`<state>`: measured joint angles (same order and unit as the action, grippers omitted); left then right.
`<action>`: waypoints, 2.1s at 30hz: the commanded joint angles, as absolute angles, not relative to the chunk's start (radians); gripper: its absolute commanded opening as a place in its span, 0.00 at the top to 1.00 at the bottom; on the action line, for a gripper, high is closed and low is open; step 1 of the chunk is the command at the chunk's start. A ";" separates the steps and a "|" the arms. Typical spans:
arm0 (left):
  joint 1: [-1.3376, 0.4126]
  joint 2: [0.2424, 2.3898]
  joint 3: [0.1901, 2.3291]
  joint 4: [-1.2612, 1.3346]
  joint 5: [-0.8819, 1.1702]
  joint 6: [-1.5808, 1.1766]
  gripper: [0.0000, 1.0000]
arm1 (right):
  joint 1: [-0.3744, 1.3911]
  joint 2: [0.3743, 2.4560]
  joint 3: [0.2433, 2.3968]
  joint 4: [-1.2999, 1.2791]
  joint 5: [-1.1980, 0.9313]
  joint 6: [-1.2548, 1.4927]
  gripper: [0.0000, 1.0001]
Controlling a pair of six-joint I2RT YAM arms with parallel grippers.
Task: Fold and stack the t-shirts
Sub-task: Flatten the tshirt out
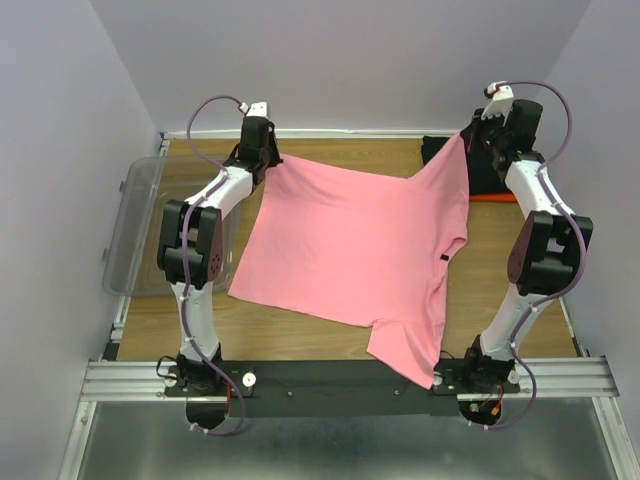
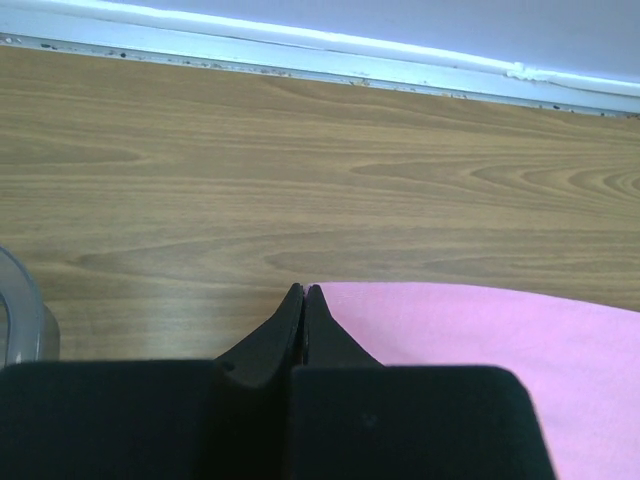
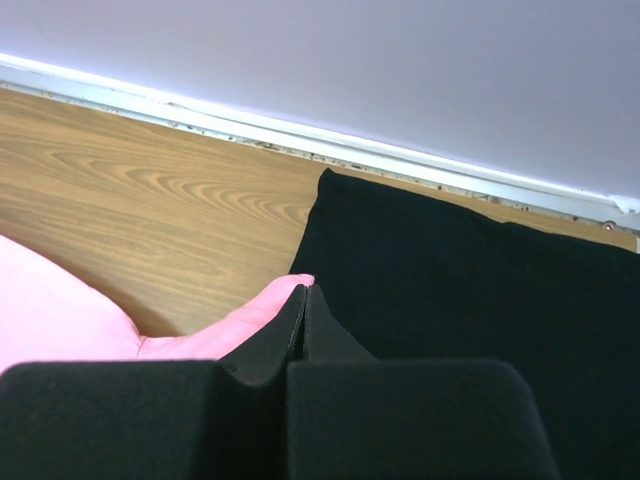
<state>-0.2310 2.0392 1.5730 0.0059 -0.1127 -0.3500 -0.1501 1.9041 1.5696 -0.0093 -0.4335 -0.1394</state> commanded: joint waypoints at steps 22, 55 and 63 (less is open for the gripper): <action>-0.167 2.099 1.941 -0.115 -0.068 -0.338 0.42 | -0.051 1.978 1.806 -0.089 -0.153 -0.074 0.50; -0.167 0.551 0.549 -0.092 0.336 -0.577 0.15 | -0.066 1.669 1.035 -0.644 -0.446 -0.302 0.55; -0.167 0.636 0.482 -0.095 0.413 -0.649 0.24 | -0.078 1.539 1.031 -0.635 -0.271 -0.290 0.94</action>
<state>-0.1711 0.6086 0.5026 -0.0647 0.3527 -0.6094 -0.0647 1.6371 1.0161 -0.6514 -0.3862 -0.3058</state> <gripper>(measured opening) 0.768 0.131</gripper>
